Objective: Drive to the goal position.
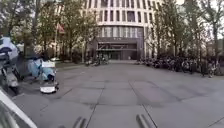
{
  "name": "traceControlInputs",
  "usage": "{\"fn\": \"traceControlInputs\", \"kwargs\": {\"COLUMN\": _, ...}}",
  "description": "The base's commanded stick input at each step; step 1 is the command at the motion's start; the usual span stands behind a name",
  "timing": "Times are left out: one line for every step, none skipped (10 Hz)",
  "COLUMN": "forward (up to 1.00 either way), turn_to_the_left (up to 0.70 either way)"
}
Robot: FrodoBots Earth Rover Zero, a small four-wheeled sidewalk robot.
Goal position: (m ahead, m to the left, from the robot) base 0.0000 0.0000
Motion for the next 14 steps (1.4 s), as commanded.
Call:
{"fn": "traceControlInputs", "kwargs": {"forward": 0.45, "turn_to_the_left": 0.03}}
{"fn": "traceControlInputs", "kwargs": {"forward": 0.45, "turn_to_the_left": 0.03}}
{"fn": "traceControlInputs", "kwargs": {"forward": 0.45, "turn_to_the_left": 0.06}}
{"fn": "traceControlInputs", "kwargs": {"forward": 0.45, "turn_to_the_left": 0.13}}
{"fn": "traceControlInputs", "kwargs": {"forward": 0.44, "turn_to_the_left": 0.16}}
{"fn": "traceControlInputs", "kwargs": {"forward": 0.23, "turn_to_the_left": 0.31}}
{"fn": "traceControlInputs", "kwargs": {"forward": 0.00, "turn_to_the_left": 0.45}}
{"fn": "traceControlInputs", "kwargs": {"forward": 0.00, "turn_to_the_left": 0.45}}
{"fn": "traceControlInputs", "kwargs": {"forward": 0.00, "turn_to_the_left": 0.45}}
{"fn": "traceControlInputs", "kwargs": {"forward": 0.00, "turn_to_the_left": 0.45}}
{"fn": "traceControlInputs", "kwargs": {"forward": 0.00, "turn_to_the_left": 0.45}}
{"fn": "traceControlInputs", "kwargs": {"forward": 0.00, "turn_to_the_left": 0.45}}
{"fn": "traceControlInputs", "kwargs": {"forward": 0.00, "turn_to_the_left": 0.45}}
{"fn": "traceControlInputs", "kwargs": {"forward": 0.00, "turn_to_the_left": 0.45}}
